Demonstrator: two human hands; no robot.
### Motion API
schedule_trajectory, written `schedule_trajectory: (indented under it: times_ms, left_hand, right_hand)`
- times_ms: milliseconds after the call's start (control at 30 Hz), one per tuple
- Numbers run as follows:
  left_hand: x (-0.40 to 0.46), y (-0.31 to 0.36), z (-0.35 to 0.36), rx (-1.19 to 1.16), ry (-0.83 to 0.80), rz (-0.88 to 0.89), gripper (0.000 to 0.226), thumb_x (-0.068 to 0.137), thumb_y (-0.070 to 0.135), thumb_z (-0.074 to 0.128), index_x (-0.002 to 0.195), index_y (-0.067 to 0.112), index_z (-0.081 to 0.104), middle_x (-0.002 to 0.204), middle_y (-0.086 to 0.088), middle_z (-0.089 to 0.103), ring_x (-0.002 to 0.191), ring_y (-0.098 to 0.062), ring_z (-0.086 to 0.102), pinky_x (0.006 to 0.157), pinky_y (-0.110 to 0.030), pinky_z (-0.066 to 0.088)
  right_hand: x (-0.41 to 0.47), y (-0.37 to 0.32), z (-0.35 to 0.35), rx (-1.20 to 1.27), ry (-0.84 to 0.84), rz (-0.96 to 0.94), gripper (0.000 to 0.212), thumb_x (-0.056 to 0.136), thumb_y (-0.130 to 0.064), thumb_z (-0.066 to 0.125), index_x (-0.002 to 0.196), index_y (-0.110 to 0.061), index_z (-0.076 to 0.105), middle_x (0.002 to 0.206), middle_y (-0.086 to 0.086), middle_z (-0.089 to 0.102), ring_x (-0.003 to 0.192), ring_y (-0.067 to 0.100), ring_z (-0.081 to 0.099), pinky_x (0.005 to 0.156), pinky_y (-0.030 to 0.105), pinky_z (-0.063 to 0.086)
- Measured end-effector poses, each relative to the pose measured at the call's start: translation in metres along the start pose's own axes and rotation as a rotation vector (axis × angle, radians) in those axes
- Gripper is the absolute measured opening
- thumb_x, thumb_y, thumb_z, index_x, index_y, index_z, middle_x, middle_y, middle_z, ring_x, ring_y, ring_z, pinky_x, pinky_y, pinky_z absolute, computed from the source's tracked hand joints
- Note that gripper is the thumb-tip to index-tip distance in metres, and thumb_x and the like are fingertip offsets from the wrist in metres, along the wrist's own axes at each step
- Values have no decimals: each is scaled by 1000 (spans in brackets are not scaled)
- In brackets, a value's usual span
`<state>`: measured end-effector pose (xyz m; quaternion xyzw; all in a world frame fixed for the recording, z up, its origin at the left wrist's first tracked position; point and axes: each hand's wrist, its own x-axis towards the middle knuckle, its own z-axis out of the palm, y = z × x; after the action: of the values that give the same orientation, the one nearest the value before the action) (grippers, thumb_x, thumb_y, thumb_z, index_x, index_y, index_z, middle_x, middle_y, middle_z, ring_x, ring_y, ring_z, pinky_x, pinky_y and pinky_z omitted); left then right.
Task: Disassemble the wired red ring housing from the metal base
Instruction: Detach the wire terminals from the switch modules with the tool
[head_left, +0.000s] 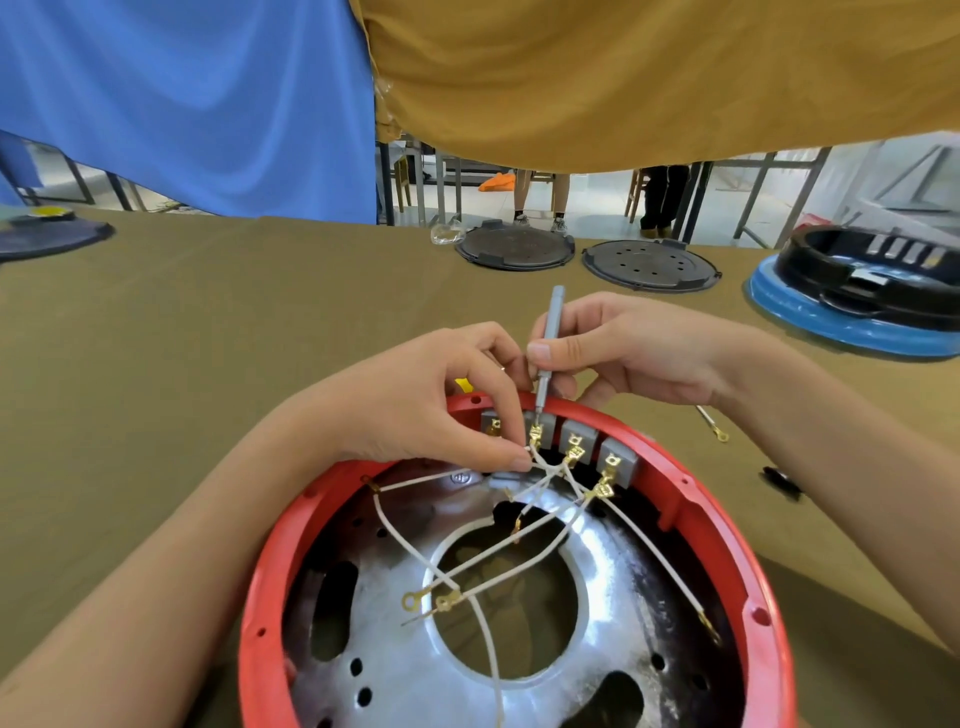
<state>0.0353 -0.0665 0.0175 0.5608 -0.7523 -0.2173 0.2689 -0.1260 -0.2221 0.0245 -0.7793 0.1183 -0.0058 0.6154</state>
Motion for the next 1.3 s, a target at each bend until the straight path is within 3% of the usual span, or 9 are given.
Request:
schedule_trajectory:
  times_ms: [100, 233, 367, 533, 933, 1133, 1233, 1300]
  left_hand:
    - [-1, 1, -1, 2, 3, 2, 7, 74, 37, 83, 75, 35, 77, 109, 14, 53, 112, -14, 56, 98, -45, 44]
    - [-2, 3, -1, 19, 19, 11, 7, 75, 34, 84, 76, 34, 77, 110, 13, 54, 112, -11, 57, 100, -38, 44]
    - [-1, 5, -2, 52, 43, 42, 7, 74, 35, 84, 76, 34, 77, 106, 12, 54, 107, -12, 57, 97, -32, 44]
    - [-2, 7, -1, 29, 6, 42, 8, 74, 31, 85, 76, 29, 78, 94, 8, 52, 95, -17, 56, 88, -30, 46]
    - [-2, -1, -1, -47, -26, 85, 5, 76, 33, 81, 77, 30, 77, 94, 8, 52, 97, -21, 55, 93, -39, 45]
    - [-2, -6, -3, -190, 8, 100, 6, 77, 31, 79, 78, 26, 76, 89, 5, 58, 84, -18, 58, 87, -46, 46]
    - [-3, -8, -6, -301, 57, 102, 7, 80, 24, 77, 79, 18, 73, 84, 2, 62, 76, -31, 56, 77, -50, 45]
    - [-5, -7, -9, -352, 98, 93, 8, 80, 23, 76, 78, 18, 71, 80, -1, 64, 70, -33, 53, 70, -45, 45]
  right_hand:
    - [-4, -4, -1, -40, 15, -21, 13, 86, -32, 69, 86, -21, 75, 78, -5, 69, 72, 7, 64, 67, 26, 57]
    - [-12, -18, 3, -244, 111, -133, 14, 82, -35, 74, 85, -21, 73, 81, 14, 70, 76, 13, 70, 68, 28, 59]
    - [-13, -24, 7, -314, 102, -179, 12, 83, -35, 72, 85, -23, 73, 77, 8, 71, 74, 12, 71, 65, 24, 58]
    - [-8, -11, 1, -148, 59, -78, 14, 81, -31, 74, 86, -17, 74, 83, 12, 64, 73, 11, 67, 66, 25, 57]
    - [-6, -1, -6, -19, 38, -64, 16, 83, -31, 74, 88, -16, 73, 83, 1, 68, 73, 9, 67, 65, 27, 58]
    - [-6, -4, -7, -19, 121, -89, 18, 86, -29, 71, 89, -12, 69, 77, 4, 66, 74, 14, 66, 74, 35, 59]
    - [-10, -9, -4, 1, 237, -138, 15, 92, -26, 64, 91, -12, 69, 70, 3, 64, 71, 16, 63, 77, 36, 58]
    - [-14, -13, 0, 13, 330, -169, 16, 97, -24, 59, 95, -11, 67, 68, 4, 62, 71, 17, 61, 75, 33, 56]
